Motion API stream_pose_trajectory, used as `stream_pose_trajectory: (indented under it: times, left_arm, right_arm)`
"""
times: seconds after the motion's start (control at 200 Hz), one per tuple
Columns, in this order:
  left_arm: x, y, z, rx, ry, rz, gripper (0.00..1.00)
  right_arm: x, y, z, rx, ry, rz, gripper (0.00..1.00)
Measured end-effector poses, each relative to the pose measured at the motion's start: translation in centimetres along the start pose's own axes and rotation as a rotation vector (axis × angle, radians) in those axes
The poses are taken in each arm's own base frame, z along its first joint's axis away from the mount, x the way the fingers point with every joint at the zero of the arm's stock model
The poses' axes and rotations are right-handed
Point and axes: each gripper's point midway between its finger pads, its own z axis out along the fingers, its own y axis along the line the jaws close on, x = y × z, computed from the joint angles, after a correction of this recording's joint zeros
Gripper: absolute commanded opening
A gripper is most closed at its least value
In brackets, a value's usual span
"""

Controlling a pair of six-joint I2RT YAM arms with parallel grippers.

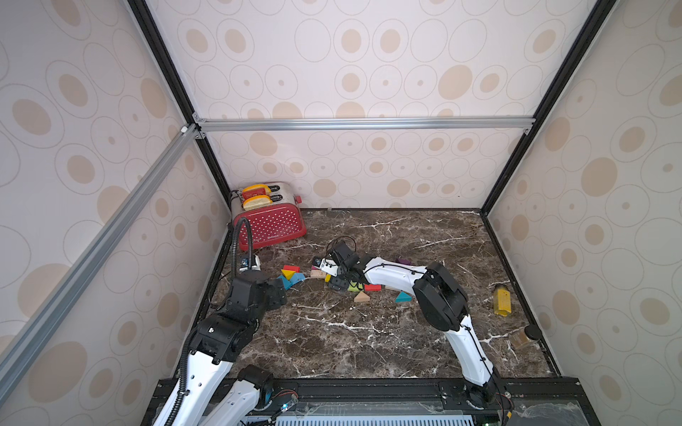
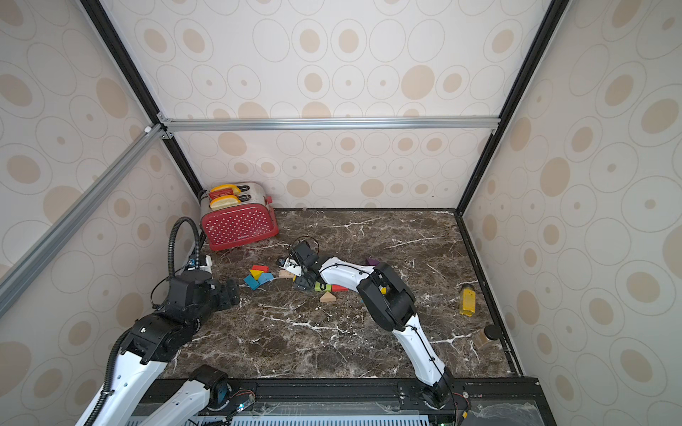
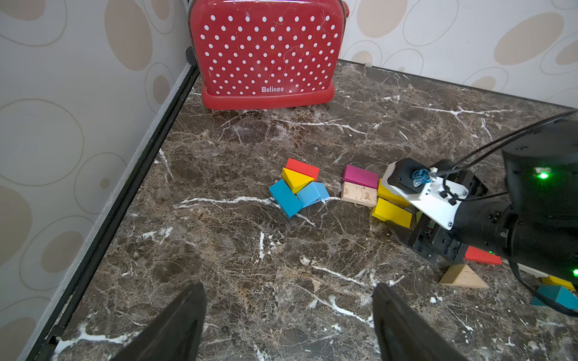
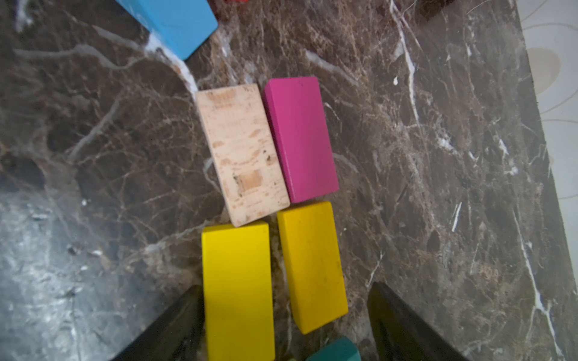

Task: Assemble a piece of candy with building blocks
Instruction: Assemble the building block at the center of the board, then pick up the building block from the center of the board.

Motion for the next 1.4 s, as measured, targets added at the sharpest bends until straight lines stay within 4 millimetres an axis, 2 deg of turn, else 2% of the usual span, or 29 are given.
stream_pose_trajectory:
  times: [0.325,0.456,0.571,0.771,0.846,0.896,0.966,1.062,1.162,1.297,1.402]
  left_arm:
    - [0.4,-0.1,0.5,-0.009,0.021,0.008,0.87]
    - [0.8,0.0,1.5,-0.043,0.054,-0.007,0.85]
    - [1.9,-0.3,3.6,-0.091,0.131,-0.029,0.84]
    - [4.1,-1.6,9.4,-0.171,0.275,-0.037,0.83]
    - [5.0,-1.5,11.7,-0.202,0.326,-0.078,0.8]
    - [5.5,-1.1,13.3,-0.23,0.352,-0.108,0.79]
    - [6.3,-0.7,15.0,-0.264,0.386,-0.142,0.77]
    - [7.0,-0.2,16.6,-0.302,0.418,-0.173,0.69]
    - [7.5,-0.2,18.4,-0.319,0.451,-0.207,0.65]
    - [8.3,-0.3,20.1,-0.326,0.479,-0.234,0.63]
    - [8.7,-0.3,20.6,-0.333,0.491,-0.235,0.62]
  right_arm:
    - [-0.1,-0.2,0.2,-0.016,-0.008,0.013,0.85]
    - [0.2,0.6,-1.0,-0.056,-0.023,0.045,0.85]
    - [-0.1,0.8,-4.9,-0.082,-0.072,0.1,0.84]
    - [-1.7,0.4,-14.6,-0.085,-0.276,0.211,0.83]
    - [-1.1,0.9,-16.9,-0.097,-0.317,0.238,0.83]
    - [-0.4,1.5,-17.7,-0.108,-0.324,0.254,0.83]
    - [0.9,2.5,-18.2,-0.126,-0.318,0.271,0.83]
    - [2.8,3.7,-18.4,-0.148,-0.298,0.287,0.83]
    - [4.2,4.6,-18.5,-0.162,-0.278,0.296,0.83]
    - [4.4,4.7,-18.9,-0.157,-0.283,0.298,0.83]
    - [4.3,4.6,-19.0,-0.155,-0.29,0.297,0.82]
